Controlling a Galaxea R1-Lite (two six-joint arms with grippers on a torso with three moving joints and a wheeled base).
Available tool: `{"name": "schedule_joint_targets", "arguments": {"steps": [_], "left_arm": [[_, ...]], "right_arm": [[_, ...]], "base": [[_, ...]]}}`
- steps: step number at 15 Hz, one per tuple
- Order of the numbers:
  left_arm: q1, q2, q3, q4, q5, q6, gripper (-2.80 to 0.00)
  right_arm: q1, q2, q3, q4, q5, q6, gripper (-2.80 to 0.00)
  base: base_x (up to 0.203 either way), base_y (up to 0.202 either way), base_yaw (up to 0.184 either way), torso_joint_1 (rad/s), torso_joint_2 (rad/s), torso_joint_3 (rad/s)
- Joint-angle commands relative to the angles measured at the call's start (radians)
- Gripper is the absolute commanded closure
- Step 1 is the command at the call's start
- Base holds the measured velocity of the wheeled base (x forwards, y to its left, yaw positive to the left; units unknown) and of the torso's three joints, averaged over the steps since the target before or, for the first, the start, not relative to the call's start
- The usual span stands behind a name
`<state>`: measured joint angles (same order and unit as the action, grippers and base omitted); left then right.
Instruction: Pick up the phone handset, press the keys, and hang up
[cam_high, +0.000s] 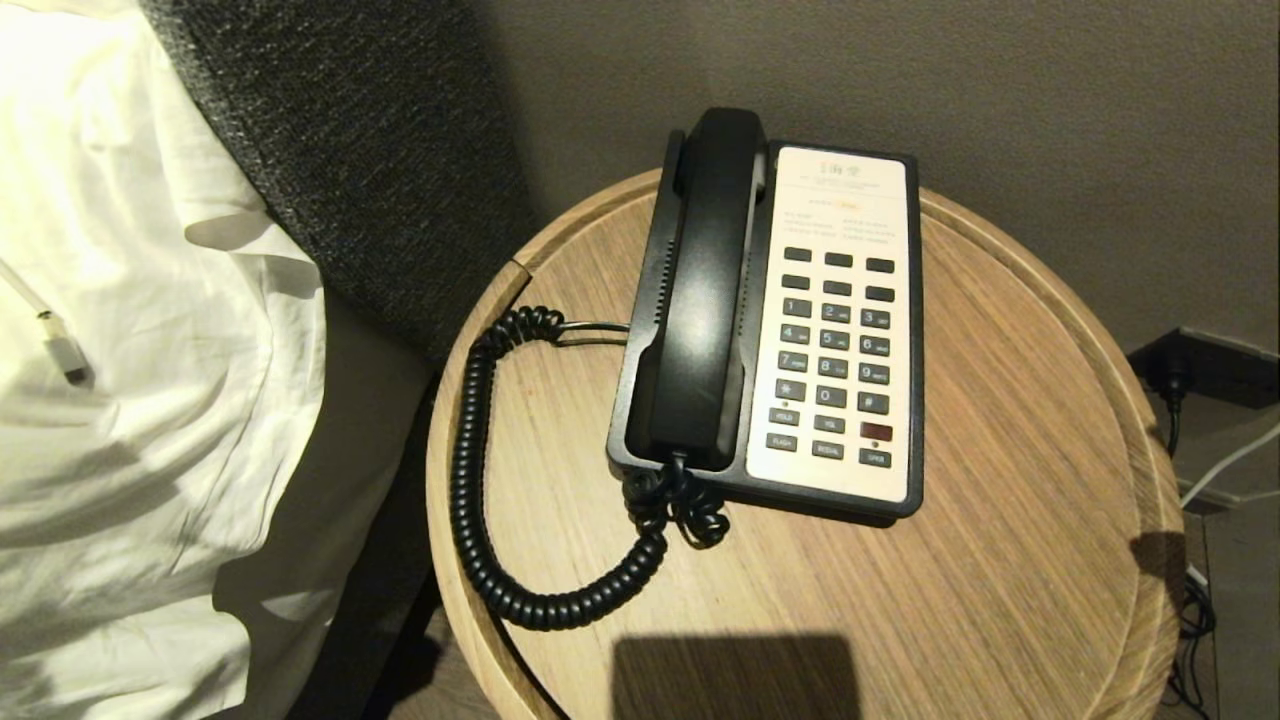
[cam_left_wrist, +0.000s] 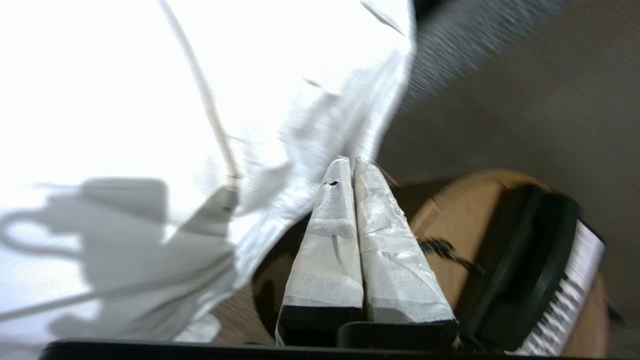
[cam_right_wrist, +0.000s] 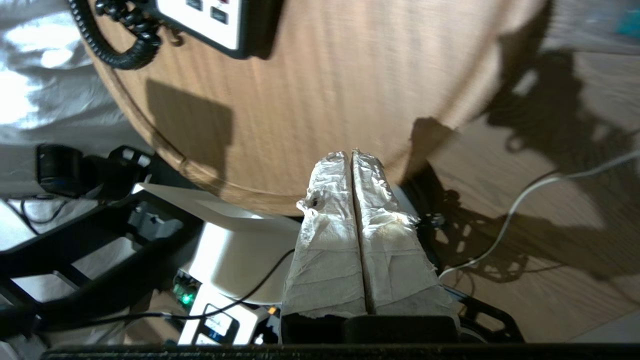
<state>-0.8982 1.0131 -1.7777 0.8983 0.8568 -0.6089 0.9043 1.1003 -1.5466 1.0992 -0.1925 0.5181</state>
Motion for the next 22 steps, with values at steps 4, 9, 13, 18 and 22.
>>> {"name": "schedule_joint_targets", "arguments": {"steps": [4, 9, 13, 18, 22], "left_arm": [[0.381, -0.099, 0.048, 0.113, -0.004, -0.043, 0.00], [0.611, -0.352, 0.252, 0.257, -0.080, -0.075, 0.00], [0.784, -0.554, 0.418, 0.292, -0.224, -0.030, 0.00], [0.850, -0.730, 0.613, 0.219, -0.339, 0.147, 0.00], [0.863, -0.776, 0.658, 0.206, -0.378, 0.168, 0.00]], "right_arm": [[-0.109, -0.201, -0.055, 0.235, -0.011, 0.003, 0.00], [-0.238, -0.303, -0.223, 0.427, -0.004, 0.003, 0.00], [-0.312, -0.340, -0.286, 0.431, -0.001, 0.001, 0.00], [-0.437, -0.371, -0.362, 0.431, 0.013, -0.004, 0.00], [-0.567, -0.483, -0.337, 0.431, 0.080, -0.014, 0.00]], "base": [[0.000, 0.000, 0.000, 0.000, 0.00, 0.000], [0.000, 0.000, 0.000, 0.000, 0.00, 0.000], [0.000, 0.000, 0.000, 0.000, 0.00, 0.000], [0.000, 0.000, 0.000, 0.000, 0.00, 0.000], [0.000, 0.000, 0.000, 0.000, 0.00, 0.000]]}}
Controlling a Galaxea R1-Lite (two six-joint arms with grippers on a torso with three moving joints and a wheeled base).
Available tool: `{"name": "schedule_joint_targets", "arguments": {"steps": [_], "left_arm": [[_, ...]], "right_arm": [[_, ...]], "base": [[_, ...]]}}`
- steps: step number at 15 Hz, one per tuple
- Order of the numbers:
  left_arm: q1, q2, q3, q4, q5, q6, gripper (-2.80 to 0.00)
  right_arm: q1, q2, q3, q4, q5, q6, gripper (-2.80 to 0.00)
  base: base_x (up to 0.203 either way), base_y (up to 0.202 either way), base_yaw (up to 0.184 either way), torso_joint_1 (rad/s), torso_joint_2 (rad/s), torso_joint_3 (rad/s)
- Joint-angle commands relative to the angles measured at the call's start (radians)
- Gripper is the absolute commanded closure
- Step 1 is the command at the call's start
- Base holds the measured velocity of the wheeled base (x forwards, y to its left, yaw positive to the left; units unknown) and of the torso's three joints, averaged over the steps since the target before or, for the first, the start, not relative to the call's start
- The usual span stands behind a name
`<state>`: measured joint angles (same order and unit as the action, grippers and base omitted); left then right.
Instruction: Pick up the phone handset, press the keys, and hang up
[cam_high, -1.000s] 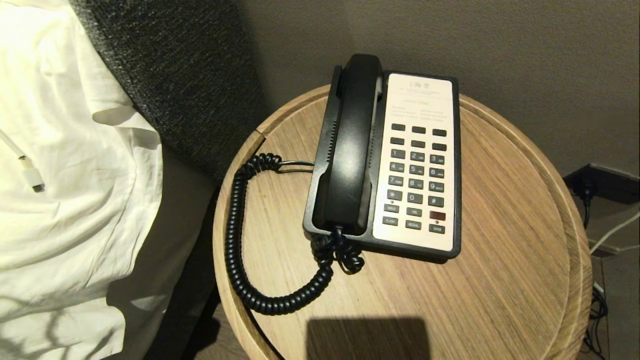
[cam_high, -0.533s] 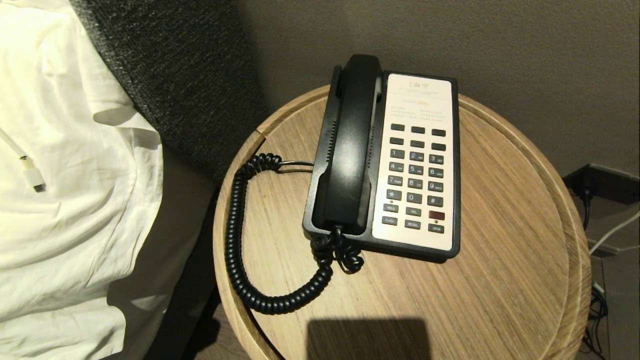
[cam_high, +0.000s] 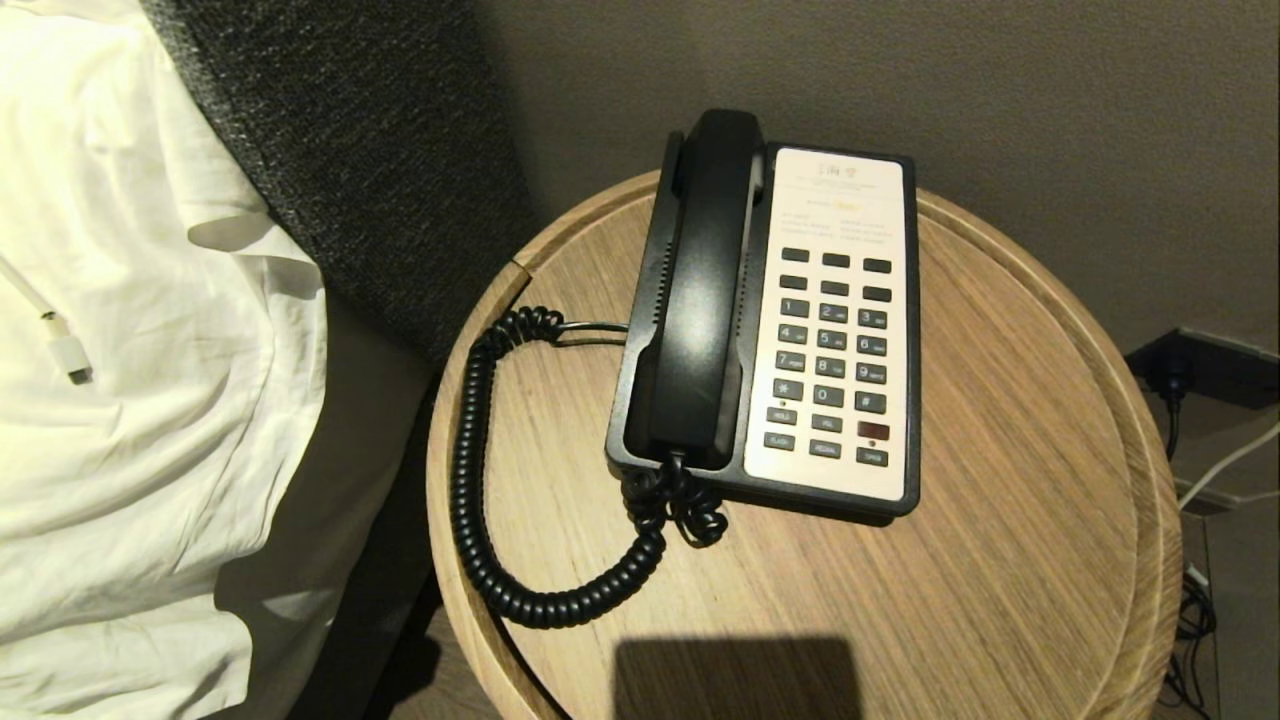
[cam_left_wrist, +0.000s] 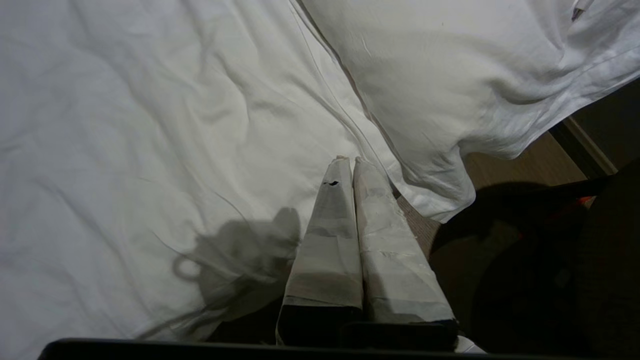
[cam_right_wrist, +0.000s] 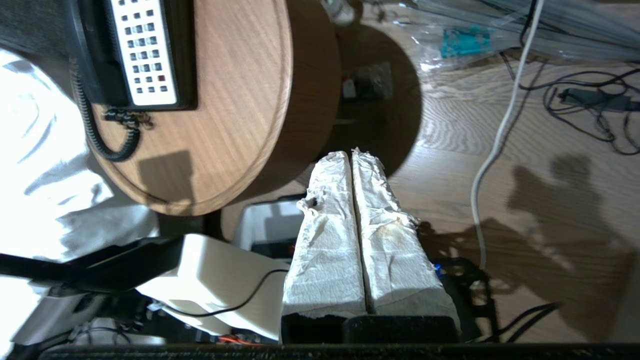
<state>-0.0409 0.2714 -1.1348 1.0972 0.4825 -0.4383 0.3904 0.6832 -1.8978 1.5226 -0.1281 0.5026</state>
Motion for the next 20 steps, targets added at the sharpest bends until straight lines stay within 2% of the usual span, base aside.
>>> {"name": "schedule_joint_targets", "arguments": {"steps": [1, 5, 8, 11, 15, 18, 20], "left_arm": [[0.009, -0.042, 0.023, 0.007, -0.005, -0.002, 0.00], [0.018, -0.065, 0.036, 0.006, -0.023, 0.027, 0.00], [0.026, -0.090, 0.057, 0.006, -0.087, 0.039, 0.00], [0.034, -0.164, 0.144, -0.013, -0.166, 0.099, 0.00], [0.035, -0.252, 0.346, -0.196, -0.250, 0.195, 0.00], [0.036, -0.269, 0.447, -0.260, -0.357, 0.220, 0.00], [0.036, -0.270, 0.520, -0.337, -0.393, 0.223, 0.00]], "right_arm": [[-0.092, -0.101, 0.029, 0.007, 0.028, 0.000, 0.00], [-0.262, -0.273, 0.105, 0.007, 0.122, -0.002, 0.00], [-0.363, -0.380, 0.167, 0.007, 0.220, -0.033, 0.00], [-0.389, -0.507, 0.309, 0.007, 0.240, -0.075, 0.00], [-0.390, -0.636, 0.462, 0.007, 0.247, -0.109, 0.00], [-0.390, -0.653, 0.536, 0.007, 0.287, -0.118, 0.00], [-0.390, -0.654, 0.602, 0.007, 0.302, -0.126, 0.00]], "base": [[0.000, 0.000, 0.000, 0.000, 0.00, 0.000], [0.000, 0.000, 0.000, 0.000, 0.00, 0.000], [0.000, 0.000, 0.000, 0.000, 0.00, 0.000], [0.000, 0.000, 0.000, 0.000, 0.00, 0.000], [0.000, 0.000, 0.000, 0.000, 0.00, 0.000], [0.000, 0.000, 0.000, 0.000, 0.00, 0.000], [0.000, 0.000, 0.000, 0.000, 0.00, 0.000]]}}
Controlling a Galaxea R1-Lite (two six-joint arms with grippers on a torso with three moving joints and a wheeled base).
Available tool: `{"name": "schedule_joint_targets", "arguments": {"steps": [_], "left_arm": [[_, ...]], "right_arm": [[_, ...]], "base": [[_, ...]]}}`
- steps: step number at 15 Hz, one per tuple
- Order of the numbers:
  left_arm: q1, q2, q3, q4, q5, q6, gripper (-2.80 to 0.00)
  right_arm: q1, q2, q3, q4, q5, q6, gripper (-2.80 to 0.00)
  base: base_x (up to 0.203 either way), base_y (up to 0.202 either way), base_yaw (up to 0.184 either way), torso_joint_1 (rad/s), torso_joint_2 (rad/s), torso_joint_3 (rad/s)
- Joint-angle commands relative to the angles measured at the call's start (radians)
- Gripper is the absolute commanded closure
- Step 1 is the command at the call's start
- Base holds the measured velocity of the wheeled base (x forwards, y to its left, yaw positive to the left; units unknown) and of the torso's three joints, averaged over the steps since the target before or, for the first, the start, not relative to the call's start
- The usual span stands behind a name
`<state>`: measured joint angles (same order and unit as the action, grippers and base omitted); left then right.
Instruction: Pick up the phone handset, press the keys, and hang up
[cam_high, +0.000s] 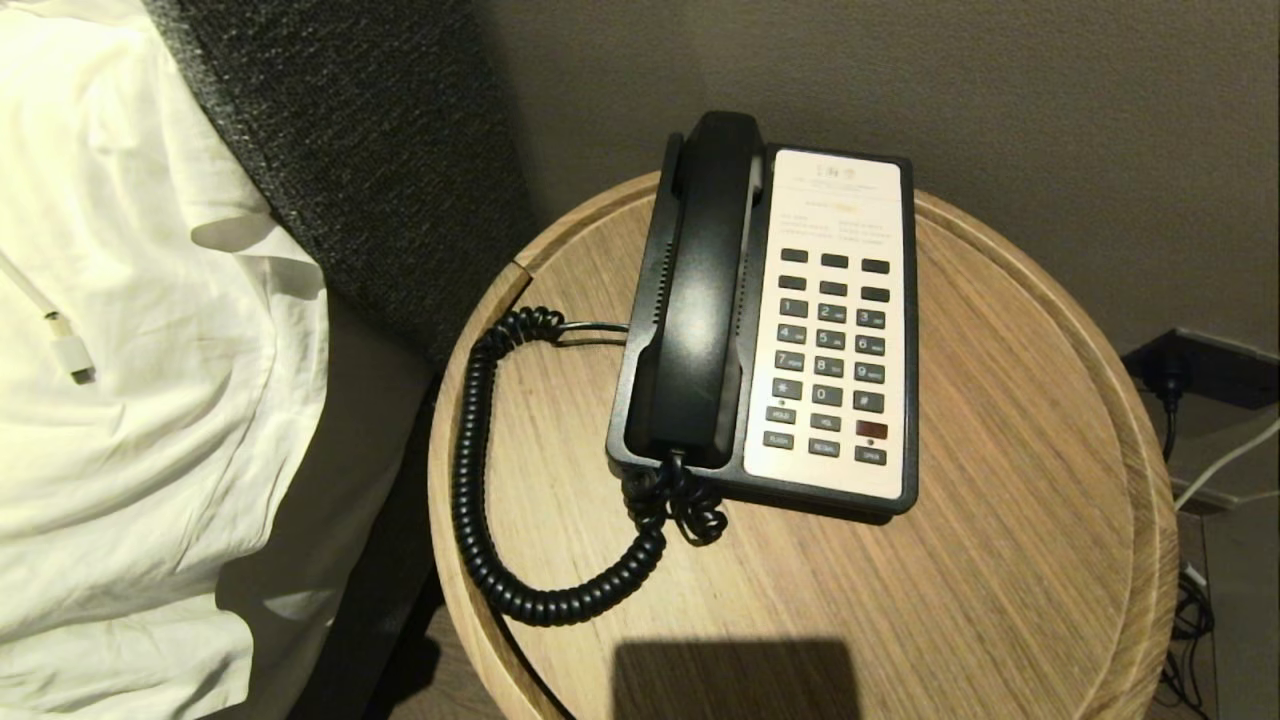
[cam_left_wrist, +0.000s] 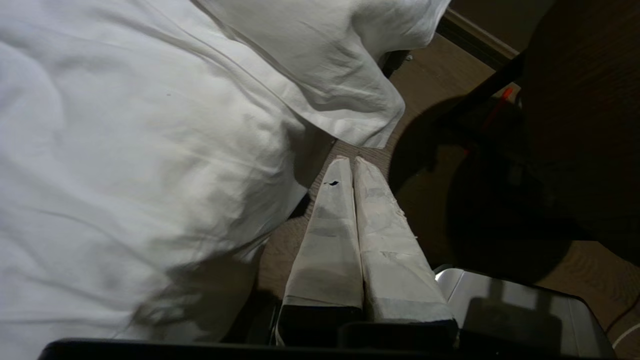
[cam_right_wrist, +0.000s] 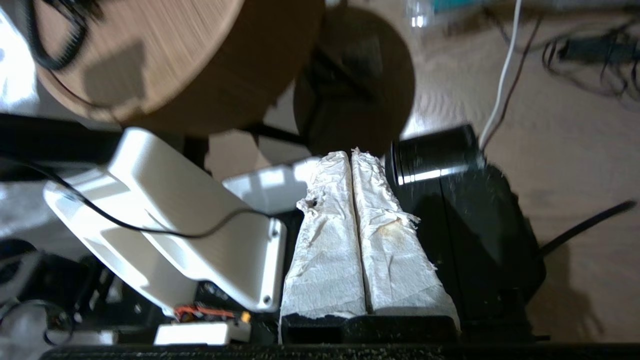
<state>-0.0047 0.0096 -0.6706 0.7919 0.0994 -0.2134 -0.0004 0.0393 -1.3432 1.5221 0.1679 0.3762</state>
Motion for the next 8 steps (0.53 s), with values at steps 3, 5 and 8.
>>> {"name": "schedule_joint_targets", "arguments": {"steps": [3, 5, 8], "left_arm": [[0.000, -0.008, 0.233, -0.212, -0.038, 0.000, 0.00], [0.000, -0.008, 0.359, -0.327, -0.062, 0.012, 0.00], [-0.001, -0.008, 0.495, -0.443, -0.068, 0.066, 0.00]], "right_arm": [[0.000, -0.011, 0.208, -0.208, 0.012, -0.029, 0.00], [0.000, -0.011, 0.363, -0.425, 0.013, -0.093, 0.00], [0.000, -0.012, 0.633, -0.707, 0.003, -0.213, 0.00]], "base": [[0.000, 0.000, 0.000, 0.000, 0.00, 0.000], [0.000, 0.000, 0.000, 0.000, 0.00, 0.000], [0.000, 0.000, 0.000, 0.000, 0.00, 0.000]]}}
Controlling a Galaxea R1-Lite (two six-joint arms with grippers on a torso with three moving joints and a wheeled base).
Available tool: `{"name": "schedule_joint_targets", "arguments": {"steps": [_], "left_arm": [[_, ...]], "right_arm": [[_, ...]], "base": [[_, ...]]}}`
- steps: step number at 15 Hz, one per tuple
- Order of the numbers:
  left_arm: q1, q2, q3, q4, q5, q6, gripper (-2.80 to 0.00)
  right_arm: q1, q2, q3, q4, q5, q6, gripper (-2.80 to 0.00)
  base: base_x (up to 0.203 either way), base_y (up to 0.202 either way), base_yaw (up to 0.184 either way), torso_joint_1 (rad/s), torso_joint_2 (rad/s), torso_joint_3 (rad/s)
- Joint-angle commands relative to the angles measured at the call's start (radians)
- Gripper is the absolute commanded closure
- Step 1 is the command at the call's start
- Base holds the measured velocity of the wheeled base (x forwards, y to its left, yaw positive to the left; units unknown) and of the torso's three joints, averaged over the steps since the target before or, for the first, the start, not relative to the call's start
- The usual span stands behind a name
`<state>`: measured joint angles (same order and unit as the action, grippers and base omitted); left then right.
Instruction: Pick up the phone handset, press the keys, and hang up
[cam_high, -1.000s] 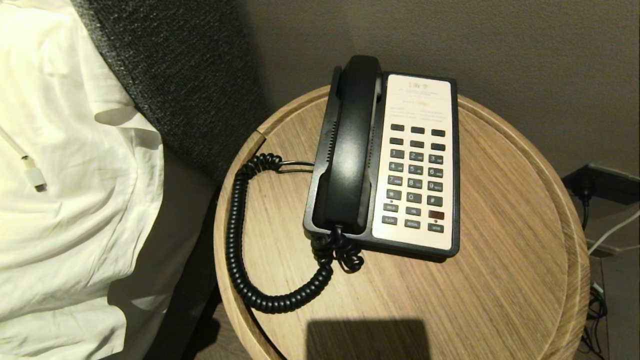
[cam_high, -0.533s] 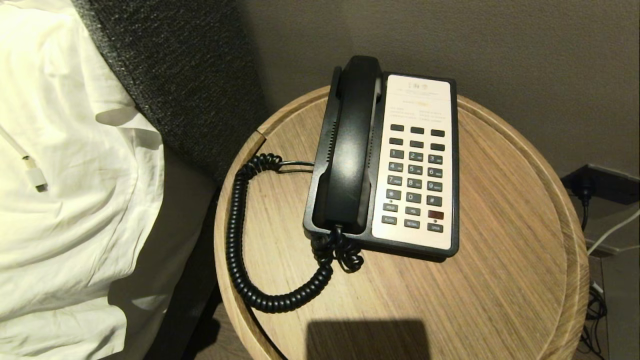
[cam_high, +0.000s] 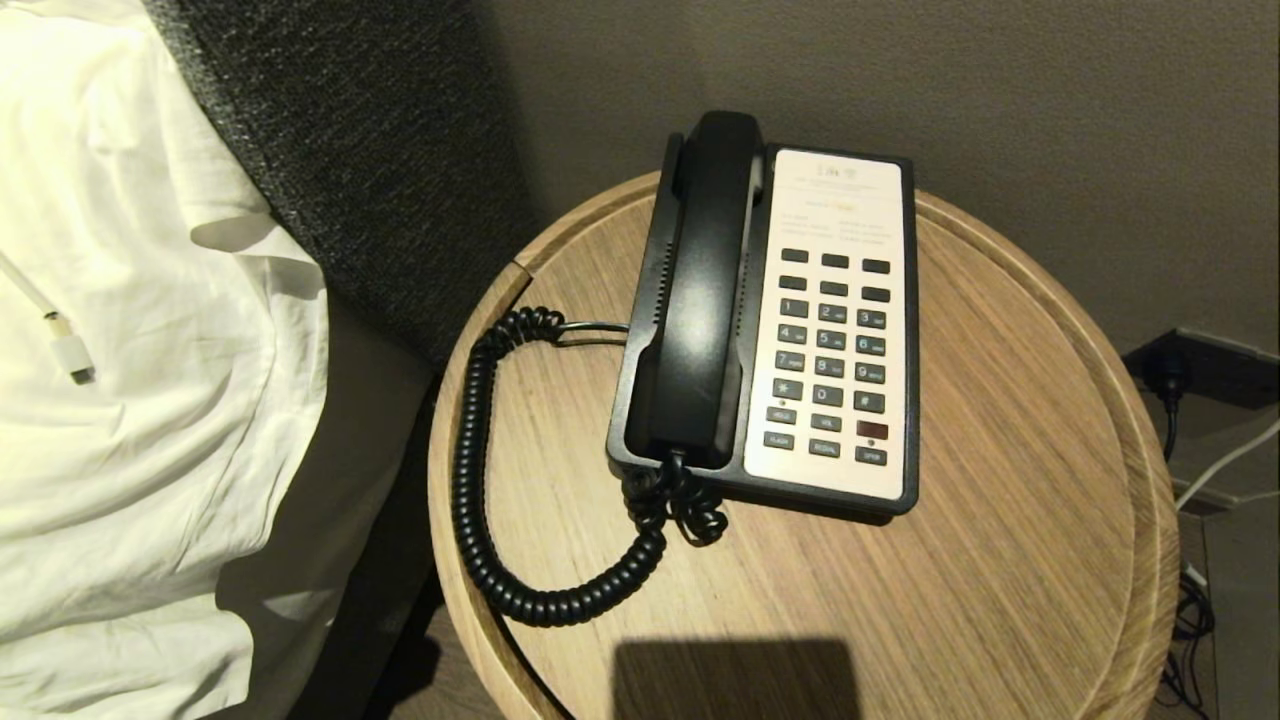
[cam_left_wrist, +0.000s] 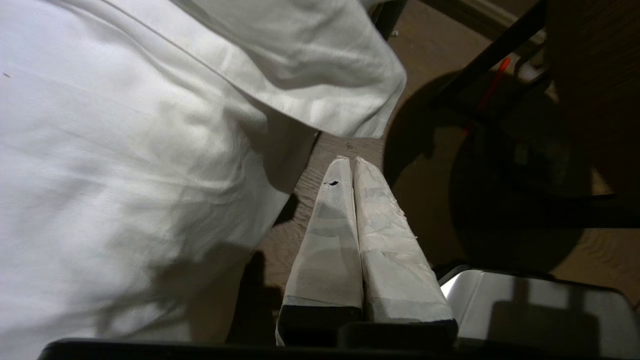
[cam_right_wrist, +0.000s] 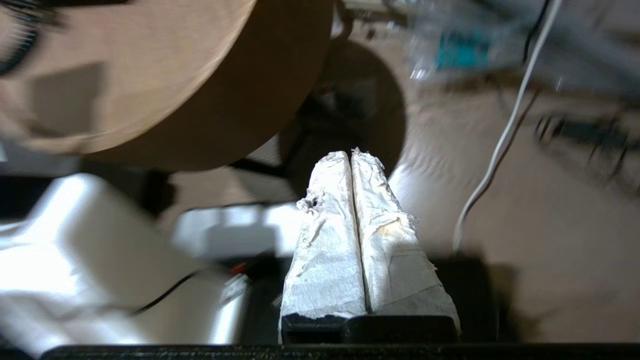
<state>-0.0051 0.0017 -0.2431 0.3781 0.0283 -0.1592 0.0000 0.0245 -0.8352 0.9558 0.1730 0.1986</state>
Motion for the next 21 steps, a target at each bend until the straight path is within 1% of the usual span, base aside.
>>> {"name": "schedule_joint_targets", "arguments": {"steps": [1, 2, 4, 6, 8, 9, 10, 11, 12, 14, 21], "left_arm": [[-0.001, 0.001, 0.100, -0.084, 0.004, 0.033, 0.00], [0.000, 0.001, 0.116, -0.128, 0.004, 0.049, 0.00], [-0.001, 0.001, 0.136, -0.143, 0.022, 0.084, 0.00], [0.000, 0.001, 0.137, -0.148, 0.021, 0.085, 0.00], [0.001, 0.001, 0.140, -0.145, 0.013, 0.084, 0.00], [0.001, 0.001, 0.140, -0.147, 0.013, 0.086, 0.00], [0.001, 0.001, 0.139, -0.145, 0.013, 0.086, 0.00], [0.001, 0.001, 0.140, -0.143, 0.013, 0.086, 0.00], [0.001, 0.001, 0.139, -0.143, 0.013, 0.087, 0.00], [0.001, 0.001, 0.140, -0.145, 0.012, 0.087, 0.00], [0.001, 0.003, 0.136, -0.120, 0.012, 0.099, 0.00]], "right_arm": [[0.000, 0.003, 0.196, -0.217, -0.015, -0.071, 0.00], [0.000, 0.003, 0.261, -0.274, -0.032, -0.095, 0.00], [0.000, 0.002, 0.386, -0.380, -0.065, -0.137, 0.00], [0.000, 0.002, 0.522, -0.517, -0.115, -0.172, 0.00], [0.000, 0.001, 0.684, -0.693, -0.174, -0.174, 0.00], [0.000, 0.001, 0.736, -0.761, -0.206, -0.162, 0.00], [0.000, 0.000, 0.757, -0.783, -0.219, -0.148, 0.00], [0.000, -0.003, 0.754, -0.772, -0.212, -0.163, 0.00], [0.000, -0.008, 0.761, -0.777, -0.200, -0.190, 0.00], [0.000, -0.026, 0.788, -0.835, -0.178, -0.242, 0.00], [0.002, -0.026, 0.788, -0.839, -0.176, -0.237, 0.00]], "base": [[0.000, 0.000, 0.000, 0.000, 0.00, 0.000], [0.000, 0.000, 0.000, 0.000, 0.00, 0.000], [0.000, 0.000, 0.000, 0.000, 0.00, 0.000], [0.000, 0.000, 0.000, 0.000, 0.00, 0.000], [0.000, 0.000, 0.000, 0.000, 0.00, 0.000], [0.000, 0.000, 0.000, 0.000, 0.00, 0.000], [0.000, 0.000, 0.000, 0.000, 0.00, 0.000], [0.000, 0.000, 0.000, 0.000, 0.00, 0.000], [0.000, 0.000, 0.000, 0.000, 0.00, 0.000], [0.000, 0.000, 0.000, 0.000, 0.00, 0.000], [0.000, 0.000, 0.000, 0.000, 0.00, 0.000]]}}
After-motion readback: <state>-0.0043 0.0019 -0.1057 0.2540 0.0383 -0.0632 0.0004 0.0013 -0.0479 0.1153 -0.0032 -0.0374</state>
